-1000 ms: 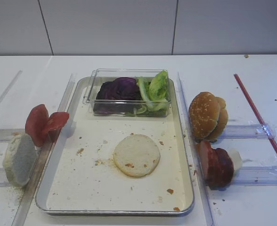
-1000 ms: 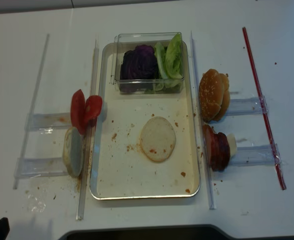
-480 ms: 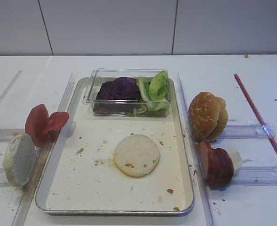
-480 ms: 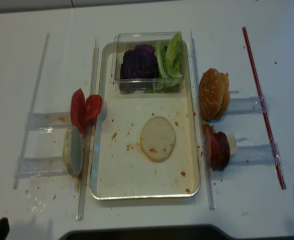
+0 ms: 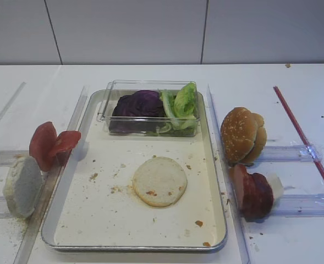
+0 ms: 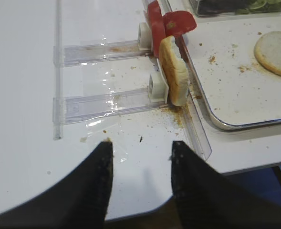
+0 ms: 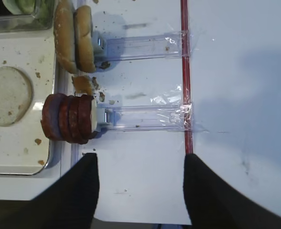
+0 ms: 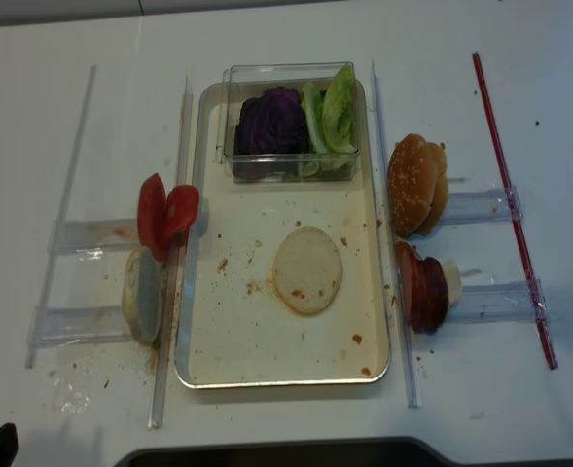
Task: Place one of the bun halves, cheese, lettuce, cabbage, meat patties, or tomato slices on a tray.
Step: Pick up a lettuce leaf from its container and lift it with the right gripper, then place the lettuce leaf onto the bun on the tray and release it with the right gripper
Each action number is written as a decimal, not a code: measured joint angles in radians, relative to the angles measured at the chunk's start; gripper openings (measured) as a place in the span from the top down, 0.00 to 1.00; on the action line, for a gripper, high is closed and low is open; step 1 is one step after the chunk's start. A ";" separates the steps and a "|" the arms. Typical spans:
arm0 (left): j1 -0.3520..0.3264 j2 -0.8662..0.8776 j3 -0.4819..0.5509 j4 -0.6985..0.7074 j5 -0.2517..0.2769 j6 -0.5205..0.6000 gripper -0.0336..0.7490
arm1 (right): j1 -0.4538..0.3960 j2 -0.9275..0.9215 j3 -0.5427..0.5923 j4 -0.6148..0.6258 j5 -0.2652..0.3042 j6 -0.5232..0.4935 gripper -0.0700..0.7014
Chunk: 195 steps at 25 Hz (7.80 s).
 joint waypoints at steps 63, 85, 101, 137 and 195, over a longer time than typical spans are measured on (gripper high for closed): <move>0.000 0.000 0.000 0.000 0.000 0.000 0.59 | 0.574 1.478 -1.183 -0.210 0.004 0.346 0.34; 0.000 0.000 0.000 0.000 0.000 0.000 0.59 | 0.574 1.523 -1.183 -0.225 -0.001 0.352 0.82; 0.000 0.000 0.000 0.000 0.000 0.000 0.59 | 0.574 1.472 -1.224 -0.199 0.001 0.356 0.84; 0.000 0.000 0.000 0.002 0.000 0.000 0.59 | 0.737 1.103 -0.771 -0.042 0.001 0.359 0.84; 0.000 0.000 0.000 0.002 0.000 0.000 0.59 | 0.765 1.222 -0.692 0.041 -0.021 0.350 0.32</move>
